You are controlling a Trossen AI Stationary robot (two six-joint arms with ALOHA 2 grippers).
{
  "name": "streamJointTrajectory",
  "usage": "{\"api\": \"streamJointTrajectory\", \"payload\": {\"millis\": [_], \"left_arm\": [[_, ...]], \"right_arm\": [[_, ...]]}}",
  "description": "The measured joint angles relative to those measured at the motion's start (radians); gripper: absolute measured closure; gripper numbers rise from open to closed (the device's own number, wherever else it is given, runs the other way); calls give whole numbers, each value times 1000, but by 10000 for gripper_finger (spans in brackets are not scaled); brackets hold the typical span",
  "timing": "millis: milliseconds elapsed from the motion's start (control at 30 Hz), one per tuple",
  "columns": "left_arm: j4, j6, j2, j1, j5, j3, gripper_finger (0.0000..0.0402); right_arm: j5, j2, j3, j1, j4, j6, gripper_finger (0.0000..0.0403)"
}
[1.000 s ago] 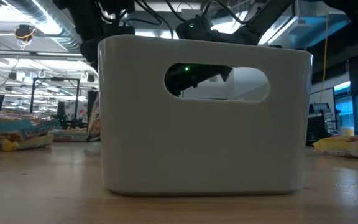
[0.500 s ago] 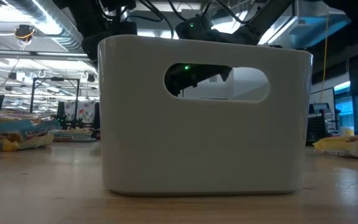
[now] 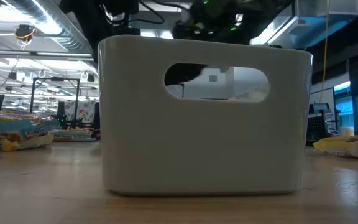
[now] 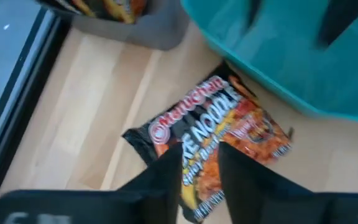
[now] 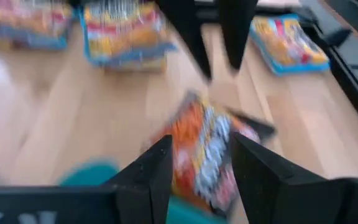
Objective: Sort Maruchan noodles
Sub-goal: Put the black noodle pack into the black bin
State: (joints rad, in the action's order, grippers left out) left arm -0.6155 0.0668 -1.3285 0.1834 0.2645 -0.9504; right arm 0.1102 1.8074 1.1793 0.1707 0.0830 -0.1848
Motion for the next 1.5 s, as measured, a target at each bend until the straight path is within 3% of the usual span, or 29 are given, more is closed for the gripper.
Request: {"api": "streamJointTrajectory", "payload": {"millis": [200,367,533,633,900,1267,1500], "left_arm": [[34,10,-1,87,-43,0,237],[121,64,-50,164,-83,0,230],[148,109,-159,229,-126,-1,232],[150,116,-229,233,-175,0,232],[90,200,-315,174,-177,-1,232],[-190,225,-281,-3,-161,-2,232],[-201,296,-186,-194,-27,2,232]], "right_arm": [[-79,-196,-229,0,64,-37,259],[-84,-295,-449,0,267,-11,259],[-82,-307,-568,0,397,55,259],[-83,-302,-587,0,402,73,259],[-84,-302,-589,0,425,70,259],[-94,-300,-566,0,455,121,260],[-79,-209,-415,-20,338,191,260]]}}
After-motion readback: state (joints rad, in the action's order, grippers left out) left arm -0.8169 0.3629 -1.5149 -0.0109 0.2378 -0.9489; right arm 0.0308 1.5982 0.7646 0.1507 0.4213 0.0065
